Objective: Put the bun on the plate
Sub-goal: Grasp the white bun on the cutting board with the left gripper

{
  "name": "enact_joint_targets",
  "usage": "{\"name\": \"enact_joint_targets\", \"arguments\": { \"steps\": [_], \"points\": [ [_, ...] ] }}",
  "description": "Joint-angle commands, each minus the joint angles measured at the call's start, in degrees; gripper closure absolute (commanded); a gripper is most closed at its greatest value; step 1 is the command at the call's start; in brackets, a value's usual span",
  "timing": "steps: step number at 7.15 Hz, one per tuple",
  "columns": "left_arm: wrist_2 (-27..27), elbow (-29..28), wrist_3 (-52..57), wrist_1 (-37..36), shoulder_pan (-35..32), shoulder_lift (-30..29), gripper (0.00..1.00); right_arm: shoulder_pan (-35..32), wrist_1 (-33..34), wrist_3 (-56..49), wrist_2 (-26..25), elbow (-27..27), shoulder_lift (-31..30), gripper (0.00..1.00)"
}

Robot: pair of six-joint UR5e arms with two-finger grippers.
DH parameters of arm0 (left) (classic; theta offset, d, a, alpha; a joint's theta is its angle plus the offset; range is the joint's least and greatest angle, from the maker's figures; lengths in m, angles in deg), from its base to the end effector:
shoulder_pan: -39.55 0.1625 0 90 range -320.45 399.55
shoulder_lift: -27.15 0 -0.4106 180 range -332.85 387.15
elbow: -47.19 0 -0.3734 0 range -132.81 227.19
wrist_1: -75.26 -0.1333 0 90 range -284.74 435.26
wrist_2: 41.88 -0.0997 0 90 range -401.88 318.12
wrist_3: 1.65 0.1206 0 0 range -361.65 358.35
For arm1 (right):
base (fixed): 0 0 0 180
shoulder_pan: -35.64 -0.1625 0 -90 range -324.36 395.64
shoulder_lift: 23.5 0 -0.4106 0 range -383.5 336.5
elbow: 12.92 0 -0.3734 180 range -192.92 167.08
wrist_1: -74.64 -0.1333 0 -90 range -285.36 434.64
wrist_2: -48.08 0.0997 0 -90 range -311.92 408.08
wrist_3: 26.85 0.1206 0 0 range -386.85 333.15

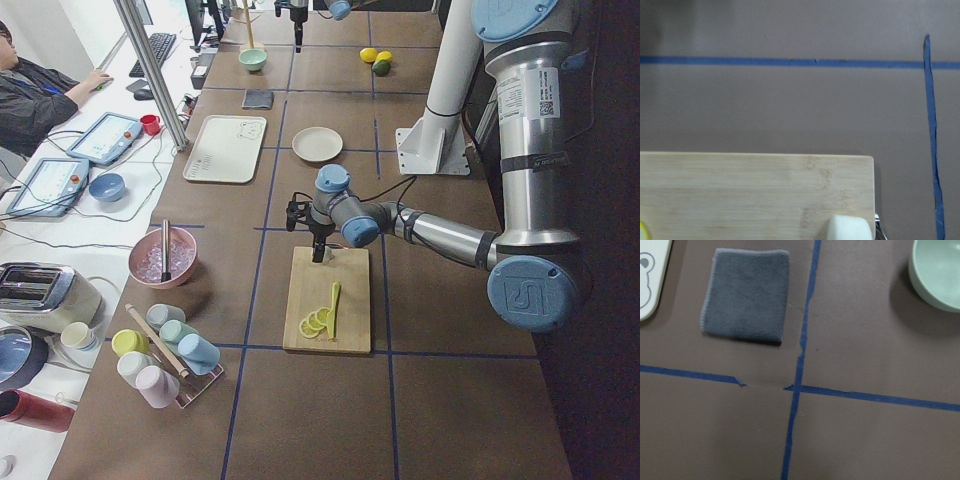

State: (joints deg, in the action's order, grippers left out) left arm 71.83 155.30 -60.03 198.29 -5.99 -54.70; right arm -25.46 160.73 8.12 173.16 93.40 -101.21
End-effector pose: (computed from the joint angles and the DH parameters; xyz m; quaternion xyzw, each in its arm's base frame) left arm 0.2601 -0.3861 0.5172 0.0742 0.3995 -0.0356 0.9130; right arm -0.2109 -0.5145 0.4145 0.0735 -0.3867 -0.0358 0.9186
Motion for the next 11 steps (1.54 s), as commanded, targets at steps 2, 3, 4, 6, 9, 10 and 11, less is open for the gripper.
{"name": "enact_joint_targets", "arguments": {
  "steps": [2,3,4,6,9,10,11],
  "points": [
    [-2.9,-2.2,-2.7,1.8,5.1,-0.8,0.02,-1.7,-0.1,-1.4,0.3,0.0,-1.7,0.00],
    [-3.0,-2.6,-2.7,1.7,5.1,-1.3,0.02,-2.3,-0.4,-1.4,0.4,0.5,-2.6,0.00],
    [-3.0,-3.2,-2.6,1.7,5.1,-1.6,0.05,-2.3,-0.4,-1.4,0.5,1.0,-3.1,0.00],
    [-3.0,-4.2,-2.3,1.6,5.1,-1.8,0.11,-2.2,-0.4,-1.4,0.5,0.9,-3.2,0.00],
    [-3.0,-3.9,-2.2,1.6,4.8,-1.7,0.30,-2.2,-0.4,-1.4,0.4,0.9,-3.2,0.00],
    [-2.9,-3.0,-2.1,1.6,4.4,-1.2,0.39,-2.2,-0.4,-1.3,0.4,0.9,-3.2,0.00],
    [-2.9,-2.7,-2.0,1.6,4.2,-0.9,0.53,-2.2,-0.4,-1.3,0.4,0.9,-3.2,0.00]
  ]
}}
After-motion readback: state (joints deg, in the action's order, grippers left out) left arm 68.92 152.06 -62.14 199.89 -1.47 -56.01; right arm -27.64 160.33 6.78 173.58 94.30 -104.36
